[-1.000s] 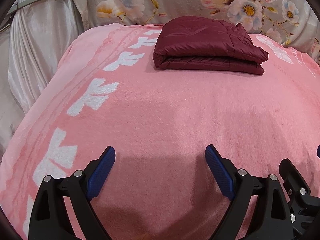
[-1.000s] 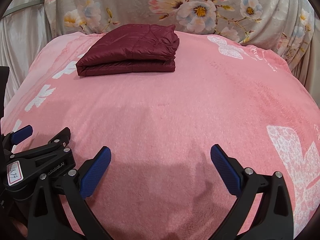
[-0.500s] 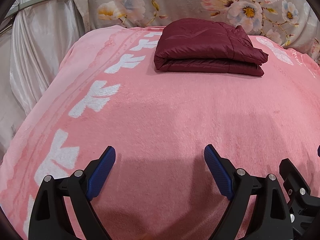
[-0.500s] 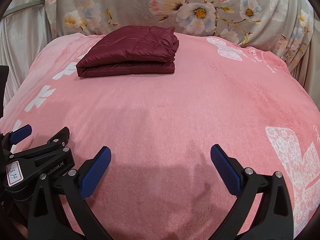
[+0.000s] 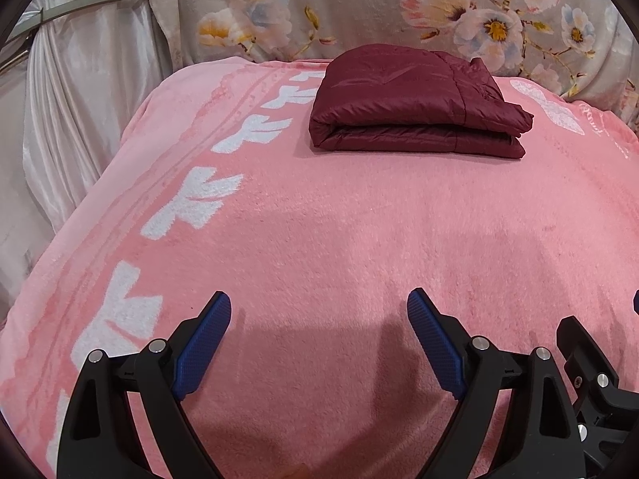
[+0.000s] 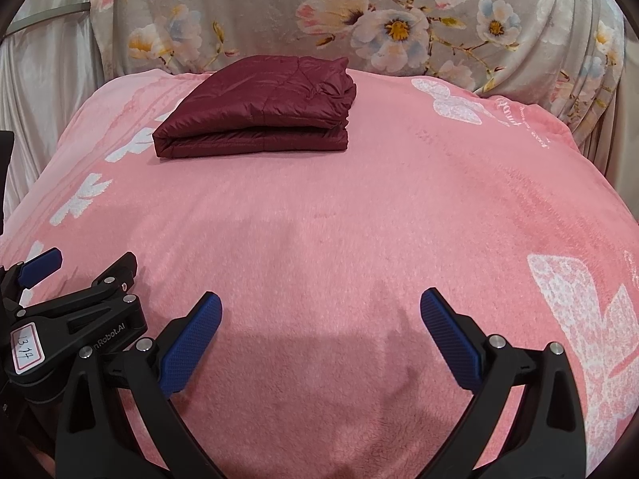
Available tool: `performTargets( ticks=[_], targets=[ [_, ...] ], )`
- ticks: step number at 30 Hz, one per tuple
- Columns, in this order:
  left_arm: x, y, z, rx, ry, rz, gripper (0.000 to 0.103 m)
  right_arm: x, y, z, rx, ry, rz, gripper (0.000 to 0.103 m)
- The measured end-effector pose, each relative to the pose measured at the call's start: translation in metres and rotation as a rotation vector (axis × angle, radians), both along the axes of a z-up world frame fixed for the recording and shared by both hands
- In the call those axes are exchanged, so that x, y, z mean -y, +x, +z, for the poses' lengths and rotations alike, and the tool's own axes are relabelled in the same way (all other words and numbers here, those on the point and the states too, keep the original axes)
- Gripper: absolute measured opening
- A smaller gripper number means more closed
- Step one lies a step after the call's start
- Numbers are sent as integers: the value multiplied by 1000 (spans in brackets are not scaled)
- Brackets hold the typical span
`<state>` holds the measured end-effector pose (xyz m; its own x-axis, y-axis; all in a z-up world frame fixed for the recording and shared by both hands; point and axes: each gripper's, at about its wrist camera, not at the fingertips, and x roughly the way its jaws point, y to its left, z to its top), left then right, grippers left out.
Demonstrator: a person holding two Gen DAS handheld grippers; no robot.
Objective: Fold large clothes
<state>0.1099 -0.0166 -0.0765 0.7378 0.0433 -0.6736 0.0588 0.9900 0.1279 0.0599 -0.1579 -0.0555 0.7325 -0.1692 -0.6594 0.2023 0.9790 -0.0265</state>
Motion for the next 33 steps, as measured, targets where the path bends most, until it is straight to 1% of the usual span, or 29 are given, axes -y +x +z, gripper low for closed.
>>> performTargets(
  ticks=[6,23,27,30,33],
  targets=[
    [0,-2,1,11,-2,4,87,-2,-1,0,4,-3,-3,97],
    [0,-2,1,6,-17,-7,85,-2,-1,0,5,-4,-3,97],
    [0,-2,2,8,-10,-1,85,-2,-1,0,5,-6,-3,97],
    [1,-2,1,10,8,7,79,-4,-1,1,5,-15,-4,97],
    [2,-2,2,13,9,6,78,-5,0,2,7,-14,-3,97]
  ],
)
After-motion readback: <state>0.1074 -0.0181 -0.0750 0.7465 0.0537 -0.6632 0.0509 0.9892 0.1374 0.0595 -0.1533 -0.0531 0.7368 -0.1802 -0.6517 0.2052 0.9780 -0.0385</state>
